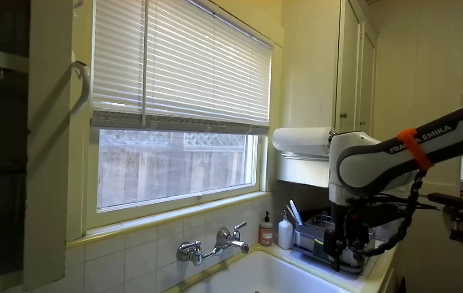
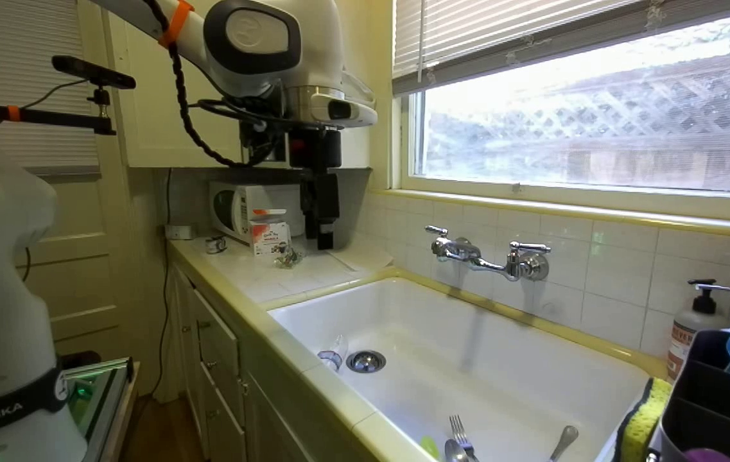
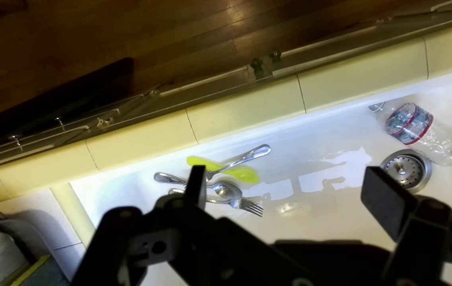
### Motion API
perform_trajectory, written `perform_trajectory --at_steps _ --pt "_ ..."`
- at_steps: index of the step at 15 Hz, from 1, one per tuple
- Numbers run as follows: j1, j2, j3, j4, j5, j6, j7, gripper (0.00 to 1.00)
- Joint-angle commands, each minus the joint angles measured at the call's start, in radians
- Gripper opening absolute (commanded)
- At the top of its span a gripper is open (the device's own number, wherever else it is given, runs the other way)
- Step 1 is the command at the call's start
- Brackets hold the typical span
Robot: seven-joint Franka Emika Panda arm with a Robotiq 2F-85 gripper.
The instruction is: Put the purple cup inside the sink.
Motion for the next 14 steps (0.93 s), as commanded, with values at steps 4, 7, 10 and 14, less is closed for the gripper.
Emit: perform_trajectory --at_steps 4,7,10,14 --pt "0.007 0.000 -0.006 0.002 -0.003 -0.002 0.003 1.00" --pt "0.007 0.000 -0.006 0.002 -0.003 -0.002 0.003 1.00" --pt "-0.039 0.052 -0.019 0.052 0.001 0.097 0.106 1.00" --pt "-0.095 0.159 -0.103 0.223 0.040 0.172 0.131 1.00"
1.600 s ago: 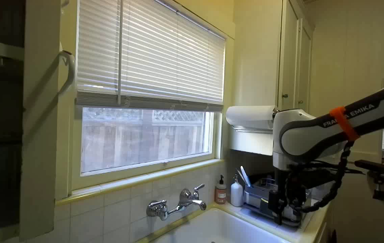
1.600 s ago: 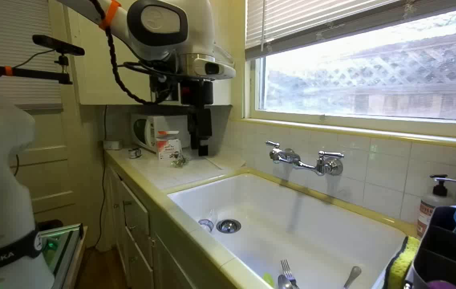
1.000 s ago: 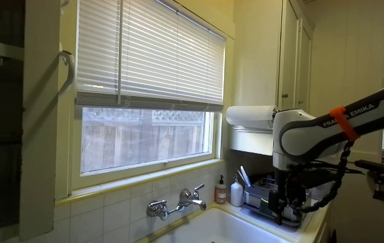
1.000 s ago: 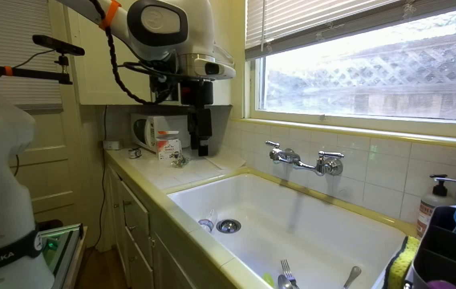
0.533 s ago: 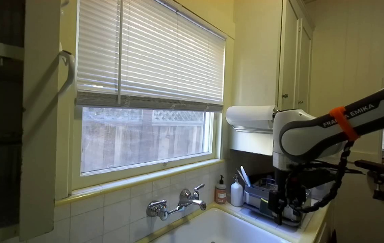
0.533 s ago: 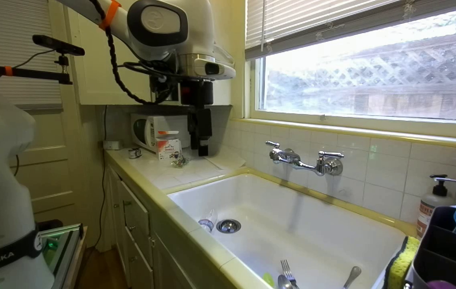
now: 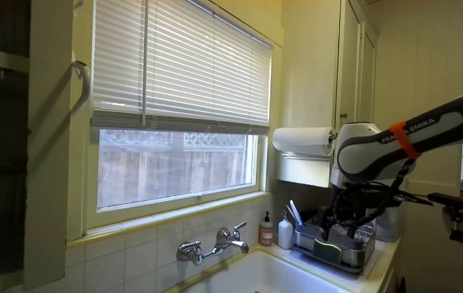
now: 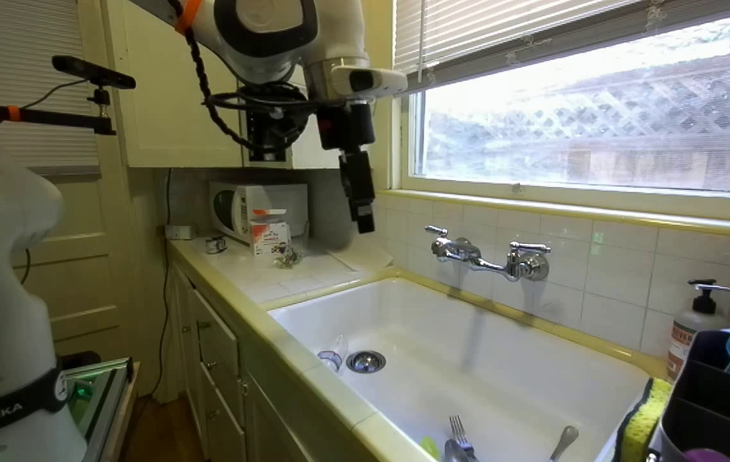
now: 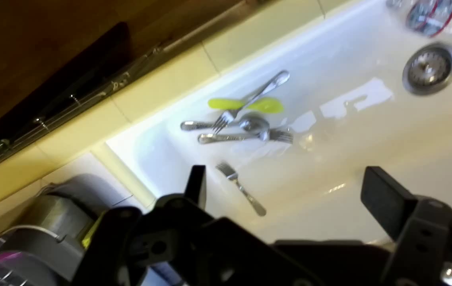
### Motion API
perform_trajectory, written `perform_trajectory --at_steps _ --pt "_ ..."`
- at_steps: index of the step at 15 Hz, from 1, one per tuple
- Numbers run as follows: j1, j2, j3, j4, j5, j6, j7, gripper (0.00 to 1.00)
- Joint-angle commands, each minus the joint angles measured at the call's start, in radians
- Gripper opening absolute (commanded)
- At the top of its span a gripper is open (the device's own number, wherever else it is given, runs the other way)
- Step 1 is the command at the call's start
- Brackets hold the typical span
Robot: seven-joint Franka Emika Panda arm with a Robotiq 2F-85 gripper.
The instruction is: Put the purple cup inside the sink.
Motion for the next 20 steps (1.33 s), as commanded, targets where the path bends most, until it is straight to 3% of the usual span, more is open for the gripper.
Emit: perform_trajectory --at_steps 1,4,8,11,13,14,17,20 --pt "-0.051 0.137 -0.071 0.179 0.040 0.065 0.030 1.00" --pt "-0.104 0.250 -0.112 0.332 0.018 0.136 0.089 1.00" --pt "-0.164 0.425 -0.134 0.535 -0.092 0.230 0.244 1.00" --pt "-0.171 0.560 -0.163 0.646 -0.240 0.304 0.428 1.00" --pt "-0.146 0.635 -0.203 0.702 -0.314 0.259 0.564 1.00" --pt "-0.141 0.551 -0.200 0.627 -0.243 0.286 0.442 1.00" --pt "-0.131 0.636 -0.224 0.682 -0.275 0.288 0.518 1.00" --pt "-0.130 0.642 -0.225 0.698 -0.276 0.285 0.522 1.00"
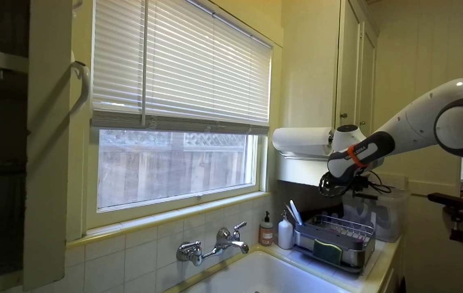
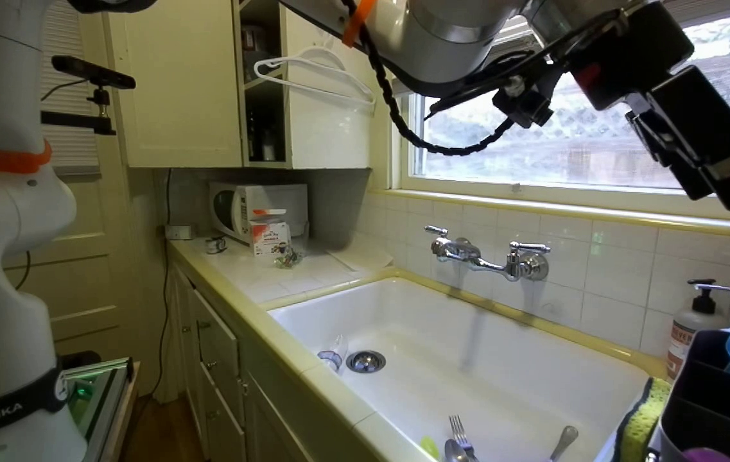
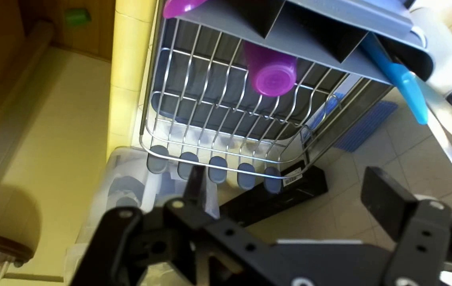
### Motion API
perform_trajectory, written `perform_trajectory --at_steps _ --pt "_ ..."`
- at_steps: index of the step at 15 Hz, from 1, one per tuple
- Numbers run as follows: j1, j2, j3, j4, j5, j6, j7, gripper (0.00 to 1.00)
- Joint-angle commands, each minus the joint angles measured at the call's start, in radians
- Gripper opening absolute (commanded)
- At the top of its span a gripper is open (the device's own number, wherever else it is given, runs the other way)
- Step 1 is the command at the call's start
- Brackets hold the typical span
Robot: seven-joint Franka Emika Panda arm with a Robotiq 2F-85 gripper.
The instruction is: Put the purple cup inside the sink.
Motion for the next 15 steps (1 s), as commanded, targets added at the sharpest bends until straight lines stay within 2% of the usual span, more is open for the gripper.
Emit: perform_trajectory --at_steps 1,9,15 --pt "0.028 0.021 -0.039 0.019 0.012 -0.020 0.002 1.00" --pt "0.019 0.147 -0.070 0.091 0.154 -0.041 -0.014 1.00" --pt "0.018 0.224 -0.089 0.171 0.215 -0.068 -0.005 1.00"
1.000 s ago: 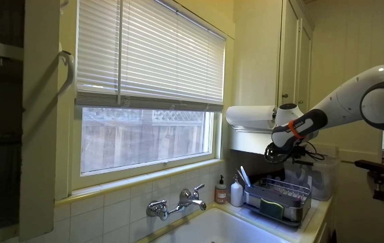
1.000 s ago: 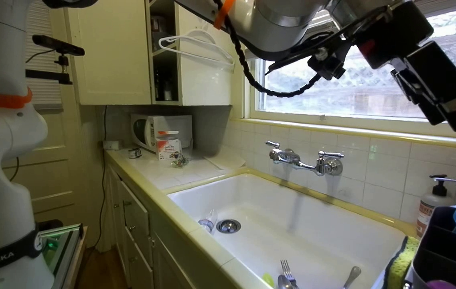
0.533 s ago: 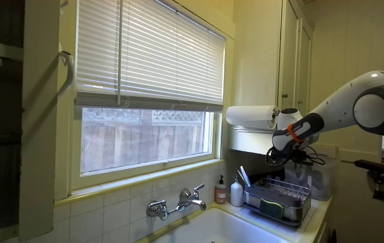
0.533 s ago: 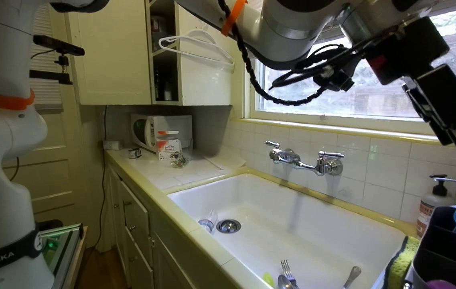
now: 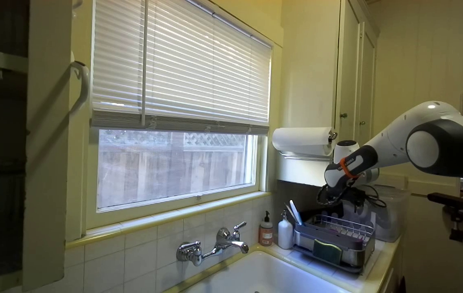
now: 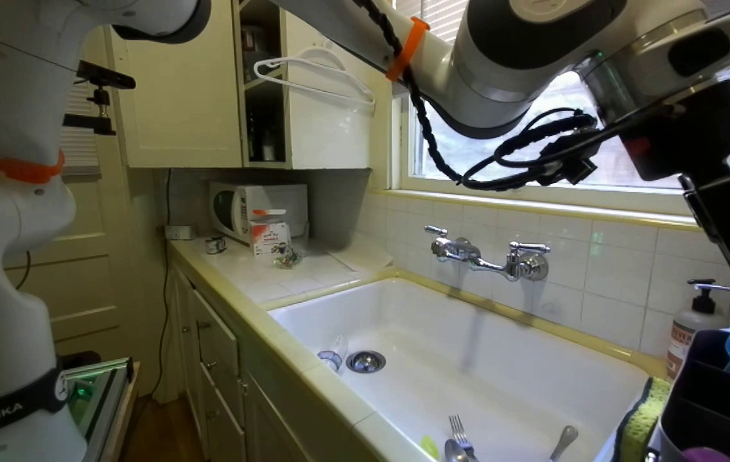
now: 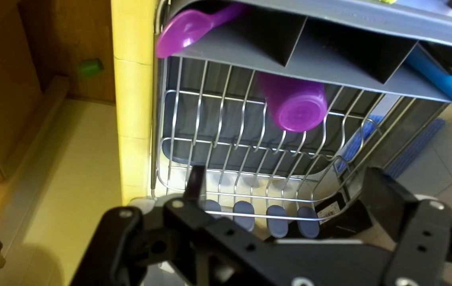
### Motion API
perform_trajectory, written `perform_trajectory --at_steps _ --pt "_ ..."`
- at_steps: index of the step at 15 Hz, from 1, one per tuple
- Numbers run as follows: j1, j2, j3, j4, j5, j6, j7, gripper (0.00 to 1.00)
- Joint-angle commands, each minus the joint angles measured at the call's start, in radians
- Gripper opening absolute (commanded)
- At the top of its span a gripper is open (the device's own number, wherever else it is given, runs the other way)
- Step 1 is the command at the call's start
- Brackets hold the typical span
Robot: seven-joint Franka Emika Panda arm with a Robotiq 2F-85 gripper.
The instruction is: Put the purple cup inside the sink.
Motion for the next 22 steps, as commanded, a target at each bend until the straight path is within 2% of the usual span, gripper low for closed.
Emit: perform_trajectory --at_steps 1,6,9,12,14,19,20,21,22 --pt "0.006 0.058 -0.018 0.090 0.063 -0.078 0.001 1.00" --pt "-0.017 0.172 -0.024 0.263 0.102 -0.232 0.009 1.00" --pt "-0.052 0.264 -0.020 0.378 0.117 -0.246 -0.016 1.00" --pt "-0.107 0.354 0.033 0.485 0.205 -0.288 -0.107 1.00" --pt "-0.119 0.407 0.047 0.547 0.241 -0.326 -0.127 1.00" --pt "-0.120 0.514 0.025 0.697 0.248 -0.355 -0.067 1.00" --pt "-0.117 0.526 0.019 0.721 0.240 -0.389 -0.052 1.00" --pt "-0.108 0.467 0.027 0.616 0.222 -0.323 -0.078 1.00" --pt "-0.107 0.474 0.026 0.629 0.221 -0.327 -0.076 1.00"
